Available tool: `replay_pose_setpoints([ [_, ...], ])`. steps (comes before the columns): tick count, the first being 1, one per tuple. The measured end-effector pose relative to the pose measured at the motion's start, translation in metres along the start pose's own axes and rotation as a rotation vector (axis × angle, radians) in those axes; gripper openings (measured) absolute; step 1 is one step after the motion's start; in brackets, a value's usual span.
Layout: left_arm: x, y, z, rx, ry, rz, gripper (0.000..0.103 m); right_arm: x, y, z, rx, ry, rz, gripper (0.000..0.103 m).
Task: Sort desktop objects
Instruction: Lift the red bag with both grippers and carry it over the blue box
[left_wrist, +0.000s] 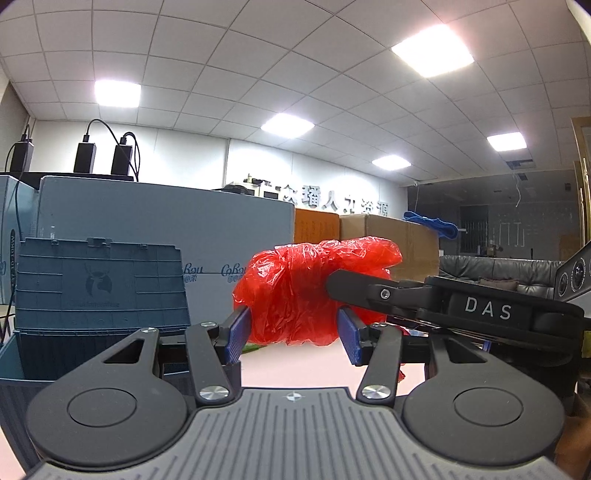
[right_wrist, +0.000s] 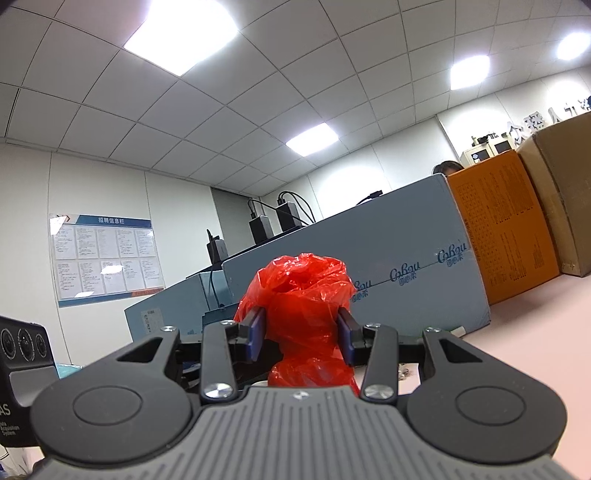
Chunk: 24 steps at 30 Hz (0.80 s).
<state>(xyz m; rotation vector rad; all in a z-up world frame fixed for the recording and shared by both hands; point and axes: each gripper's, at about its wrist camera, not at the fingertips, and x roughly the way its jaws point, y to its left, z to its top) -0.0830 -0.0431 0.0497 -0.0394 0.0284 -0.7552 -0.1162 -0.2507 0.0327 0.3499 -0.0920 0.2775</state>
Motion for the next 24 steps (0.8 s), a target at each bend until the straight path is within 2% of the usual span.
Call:
replay_pose_setpoints([
  [9,-0.009,0.019,0.001,-0.012,-0.001,0.031,0.046,0.017,0.014,-0.003,-0.007,0.025,0.029,0.044],
  [24,-0.016,0.055,0.005,-0.09,-0.003,0.09,0.046,0.046,0.034,-0.004,-0.02,0.061,0.077,0.044],
])
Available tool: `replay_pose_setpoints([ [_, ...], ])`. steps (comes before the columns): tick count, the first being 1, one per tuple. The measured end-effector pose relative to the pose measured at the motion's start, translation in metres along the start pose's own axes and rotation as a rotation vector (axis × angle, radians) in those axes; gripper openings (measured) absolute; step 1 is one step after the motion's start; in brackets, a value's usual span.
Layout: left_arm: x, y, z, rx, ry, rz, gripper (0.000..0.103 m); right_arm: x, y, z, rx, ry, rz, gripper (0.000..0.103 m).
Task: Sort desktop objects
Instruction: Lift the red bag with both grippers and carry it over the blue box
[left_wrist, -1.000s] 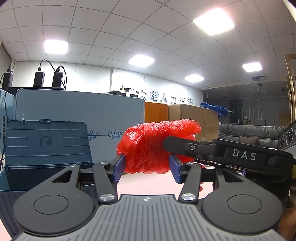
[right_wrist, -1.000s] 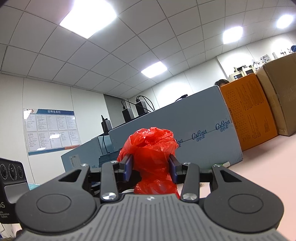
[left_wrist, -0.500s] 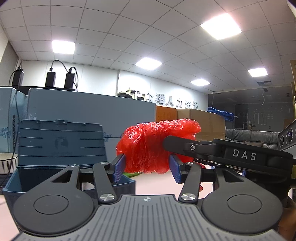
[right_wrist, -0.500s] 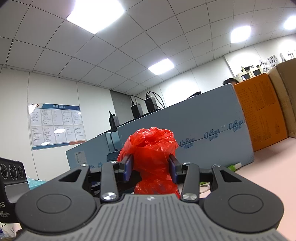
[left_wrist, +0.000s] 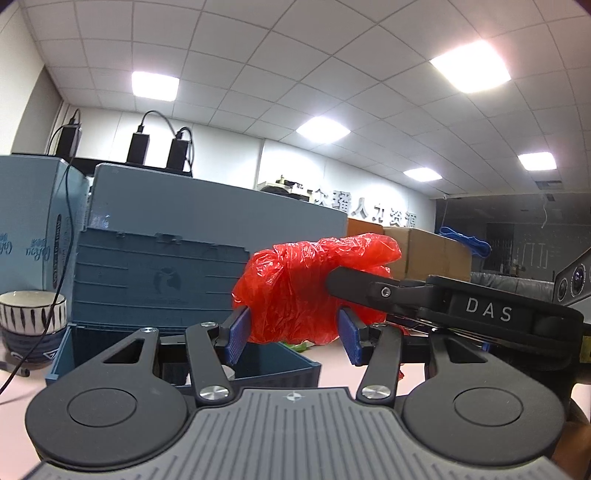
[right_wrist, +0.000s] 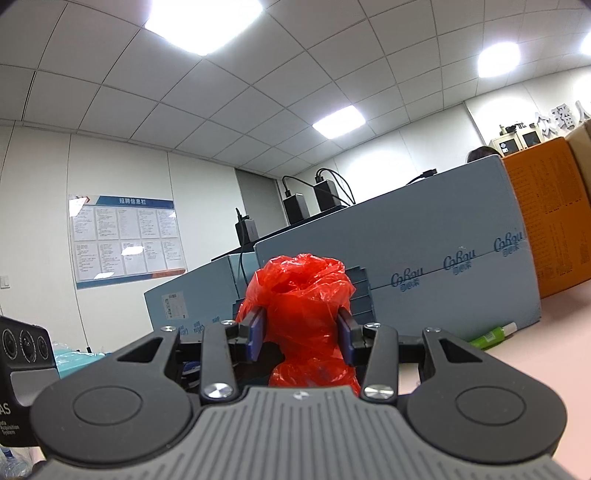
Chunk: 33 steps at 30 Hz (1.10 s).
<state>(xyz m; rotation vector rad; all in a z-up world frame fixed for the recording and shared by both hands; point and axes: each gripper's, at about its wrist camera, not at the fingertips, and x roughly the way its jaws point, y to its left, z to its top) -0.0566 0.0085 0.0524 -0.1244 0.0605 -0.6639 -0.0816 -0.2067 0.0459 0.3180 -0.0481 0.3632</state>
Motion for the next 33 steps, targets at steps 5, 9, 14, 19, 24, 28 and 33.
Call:
replay_pose_setpoints([
  [5,0.0,0.009,0.001,-0.014,0.004,0.029,0.046,0.009,0.002,-0.002,0.004,0.012,0.019,0.044],
  [9,0.001,0.017,0.003,-0.037,0.004,0.052,0.046,0.016,0.004,0.0,-0.005,0.02,0.033,0.044],
  [14,-0.002,0.027,0.005,-0.061,-0.012,0.101,0.046,0.028,0.007,0.001,-0.008,0.042,0.073,0.044],
  [19,0.0,0.033,0.006,-0.077,-0.001,0.147,0.046,0.038,0.003,-0.001,0.018,0.062,0.104,0.044],
  [24,0.004,0.039,0.006,-0.093,0.018,0.2,0.046,0.051,-0.003,-0.005,0.063,0.1,0.146,0.045],
  [28,0.006,0.043,0.005,-0.11,0.031,0.237,0.046,0.058,-0.003,-0.006,0.081,0.121,0.161,0.045],
  [33,0.009,0.047,0.004,-0.124,0.051,0.274,0.046,0.063,-0.005,-0.008,0.104,0.153,0.176,0.045],
])
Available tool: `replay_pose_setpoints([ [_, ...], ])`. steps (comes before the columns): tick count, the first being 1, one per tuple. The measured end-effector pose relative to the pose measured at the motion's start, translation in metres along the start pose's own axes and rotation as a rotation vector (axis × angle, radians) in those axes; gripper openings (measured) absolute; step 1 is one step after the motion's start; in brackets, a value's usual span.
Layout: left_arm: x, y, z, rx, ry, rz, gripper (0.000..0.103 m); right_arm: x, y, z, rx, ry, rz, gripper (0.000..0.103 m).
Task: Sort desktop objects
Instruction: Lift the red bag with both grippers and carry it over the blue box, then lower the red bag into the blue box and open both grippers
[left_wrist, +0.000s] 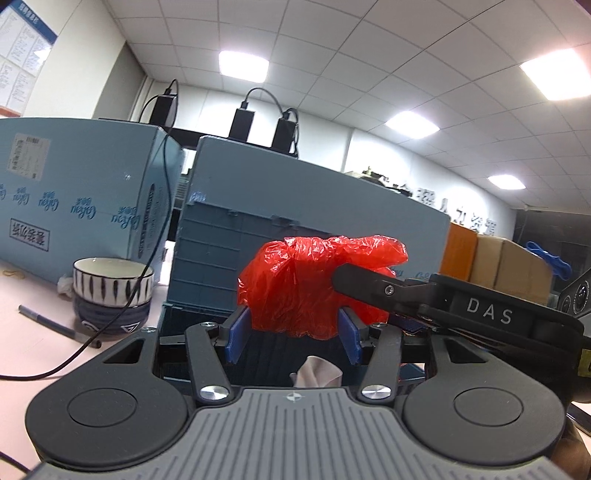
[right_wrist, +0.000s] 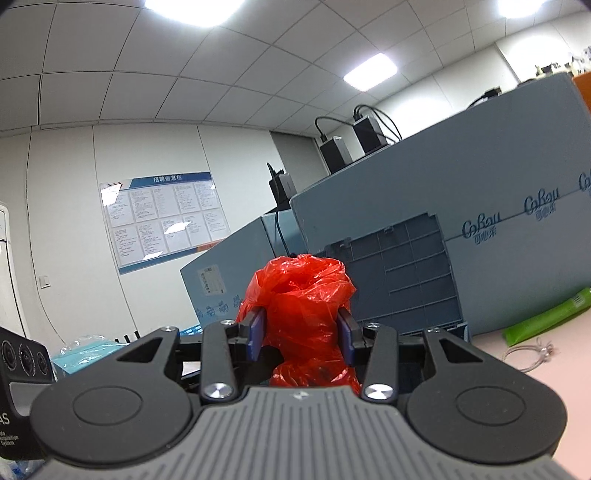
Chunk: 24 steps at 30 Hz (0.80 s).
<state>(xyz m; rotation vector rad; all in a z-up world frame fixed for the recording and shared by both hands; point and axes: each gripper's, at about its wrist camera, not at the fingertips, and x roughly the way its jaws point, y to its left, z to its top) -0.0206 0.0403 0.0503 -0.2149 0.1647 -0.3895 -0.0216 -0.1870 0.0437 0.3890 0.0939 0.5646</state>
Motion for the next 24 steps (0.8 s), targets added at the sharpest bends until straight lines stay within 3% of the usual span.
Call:
replay_pose_setpoints([
  [24,0.011,0.009,-0.002,-0.039,0.056,0.099,0.046,0.017,-0.012,-0.001,0.114,0.127,0.028,0.045],
])
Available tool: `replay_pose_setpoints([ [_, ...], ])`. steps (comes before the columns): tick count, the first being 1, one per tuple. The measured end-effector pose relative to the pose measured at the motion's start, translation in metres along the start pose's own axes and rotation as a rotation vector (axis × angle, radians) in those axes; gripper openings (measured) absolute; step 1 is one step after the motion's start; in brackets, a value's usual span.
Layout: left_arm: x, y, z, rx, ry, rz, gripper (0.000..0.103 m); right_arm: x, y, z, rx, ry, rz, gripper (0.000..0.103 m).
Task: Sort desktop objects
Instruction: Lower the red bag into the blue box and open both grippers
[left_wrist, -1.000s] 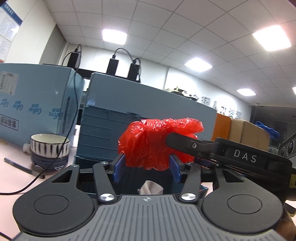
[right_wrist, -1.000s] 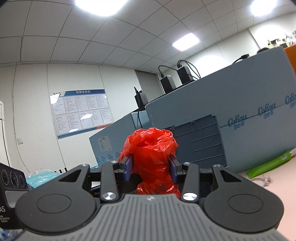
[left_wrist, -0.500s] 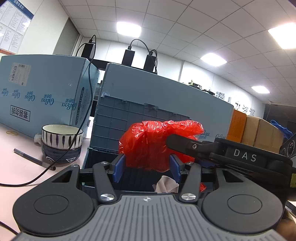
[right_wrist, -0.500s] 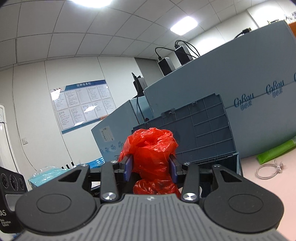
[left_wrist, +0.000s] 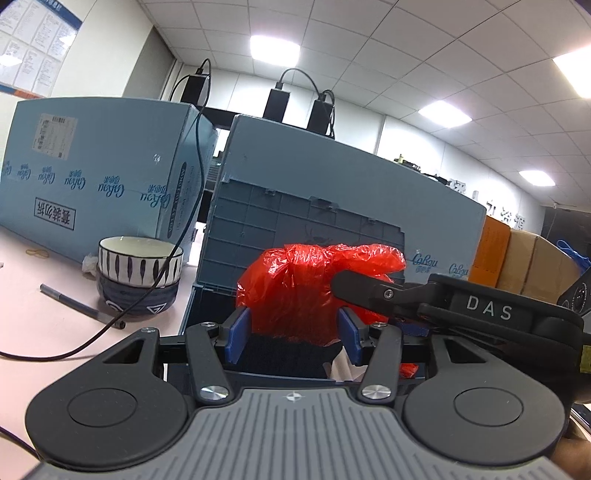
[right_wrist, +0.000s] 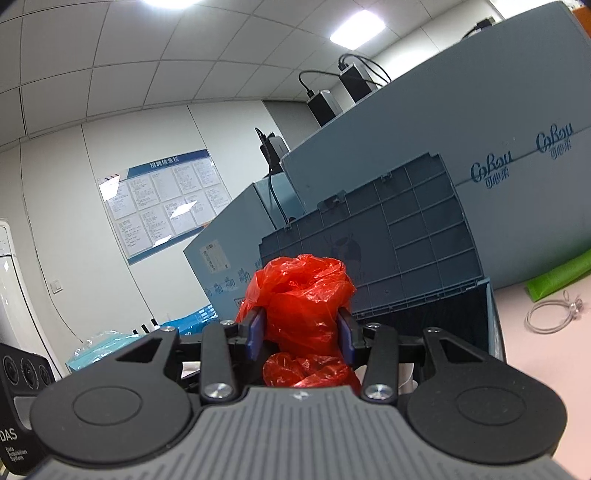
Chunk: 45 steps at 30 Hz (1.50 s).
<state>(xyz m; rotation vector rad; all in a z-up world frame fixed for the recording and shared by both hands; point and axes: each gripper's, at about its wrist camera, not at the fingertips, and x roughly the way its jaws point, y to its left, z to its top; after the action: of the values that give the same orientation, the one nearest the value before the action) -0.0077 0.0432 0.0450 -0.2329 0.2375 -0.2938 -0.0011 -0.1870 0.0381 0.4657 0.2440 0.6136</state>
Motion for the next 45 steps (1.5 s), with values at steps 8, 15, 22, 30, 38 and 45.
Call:
replay_pose_setpoints([
  [8,0.005,0.002,0.0,-0.004,0.021,0.024,0.046,0.002,-0.003,0.002,-0.006,0.053,-0.02,0.045],
  [15,0.006,-0.001,-0.001,0.018,0.022,0.041,0.047,0.003,-0.003,0.003,-0.016,0.079,0.002,0.049],
  [22,0.005,0.0,0.0,0.005,0.018,0.034,0.047,0.007,0.001,0.004,-0.018,0.089,-0.016,0.056],
  [30,0.0,0.001,-0.002,-0.011,-0.005,-0.011,0.065,0.0,0.007,0.005,-0.062,0.058,-0.082,0.075],
  [38,-0.007,0.002,-0.004,-0.028,-0.052,-0.009,0.102,-0.013,0.01,0.007,-0.08,-0.005,-0.13,0.102],
  [45,-0.01,-0.001,-0.006,-0.012,-0.06,-0.023,0.103,-0.019,0.013,0.005,-0.109,-0.026,-0.169,0.103],
])
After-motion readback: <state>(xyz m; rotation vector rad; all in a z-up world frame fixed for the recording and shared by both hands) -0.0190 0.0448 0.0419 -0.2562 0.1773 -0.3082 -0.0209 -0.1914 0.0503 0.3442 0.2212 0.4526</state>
